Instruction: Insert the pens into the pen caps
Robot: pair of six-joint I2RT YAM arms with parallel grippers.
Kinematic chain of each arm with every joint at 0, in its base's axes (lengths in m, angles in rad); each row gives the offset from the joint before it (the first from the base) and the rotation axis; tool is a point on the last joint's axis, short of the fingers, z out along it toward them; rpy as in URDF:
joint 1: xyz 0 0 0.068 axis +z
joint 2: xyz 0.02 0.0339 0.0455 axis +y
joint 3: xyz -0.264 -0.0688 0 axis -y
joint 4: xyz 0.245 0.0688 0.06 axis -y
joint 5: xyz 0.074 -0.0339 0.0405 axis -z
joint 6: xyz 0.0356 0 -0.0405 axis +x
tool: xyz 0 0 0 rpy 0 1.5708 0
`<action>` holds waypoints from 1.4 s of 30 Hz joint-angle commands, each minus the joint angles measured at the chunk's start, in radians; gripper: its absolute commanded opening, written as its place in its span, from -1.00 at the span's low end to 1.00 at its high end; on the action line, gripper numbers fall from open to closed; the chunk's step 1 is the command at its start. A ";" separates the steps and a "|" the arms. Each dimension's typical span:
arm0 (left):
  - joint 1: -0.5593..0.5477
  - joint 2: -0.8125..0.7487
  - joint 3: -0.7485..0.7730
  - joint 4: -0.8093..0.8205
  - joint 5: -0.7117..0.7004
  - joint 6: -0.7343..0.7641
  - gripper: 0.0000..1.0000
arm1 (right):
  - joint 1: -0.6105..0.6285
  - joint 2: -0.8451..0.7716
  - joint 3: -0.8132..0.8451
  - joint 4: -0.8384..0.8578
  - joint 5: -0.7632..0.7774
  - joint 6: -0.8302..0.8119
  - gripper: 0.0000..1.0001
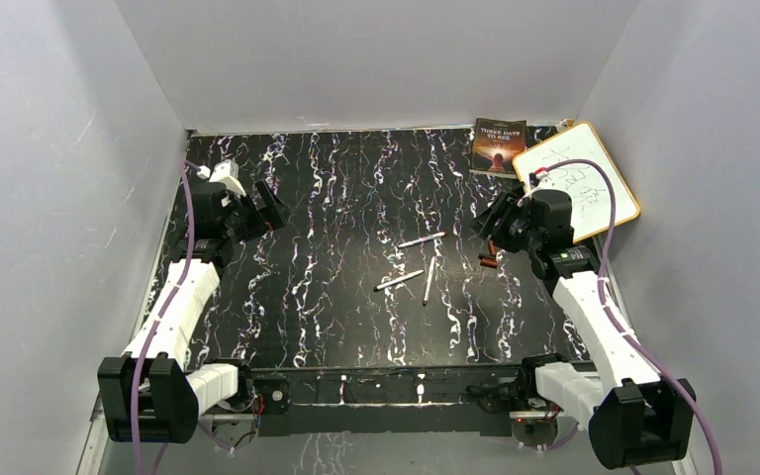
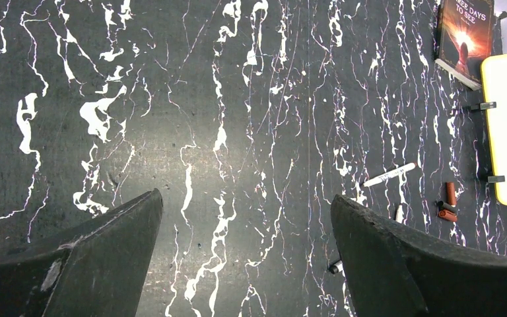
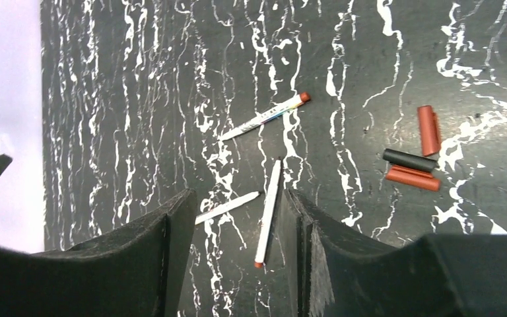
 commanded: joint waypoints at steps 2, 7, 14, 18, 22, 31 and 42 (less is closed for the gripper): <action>-0.002 -0.015 0.012 -0.009 0.008 -0.003 0.97 | -0.002 0.002 0.036 -0.030 0.071 -0.012 0.26; -0.002 -0.015 0.005 -0.002 0.017 -0.003 0.96 | -0.002 -0.005 0.067 -0.074 0.168 -0.071 0.33; -0.002 -0.004 0.001 0.037 0.092 -0.034 0.96 | -0.002 -0.127 0.029 -0.049 0.359 -0.088 -0.03; -0.008 -0.018 -0.015 0.059 0.130 -0.021 0.89 | -0.002 -0.120 0.017 -0.052 0.305 -0.117 -0.89; -0.015 -0.009 -0.018 0.027 0.161 0.034 -0.34 | -0.002 -0.098 0.000 -0.039 0.226 -0.166 -1.00; -0.237 0.038 0.055 0.012 0.031 0.136 0.59 | 0.028 -0.037 -0.079 0.027 0.127 -0.174 0.20; -0.411 0.116 0.098 -0.045 -0.192 0.183 -0.13 | 0.400 0.263 0.061 0.001 0.434 -0.084 0.10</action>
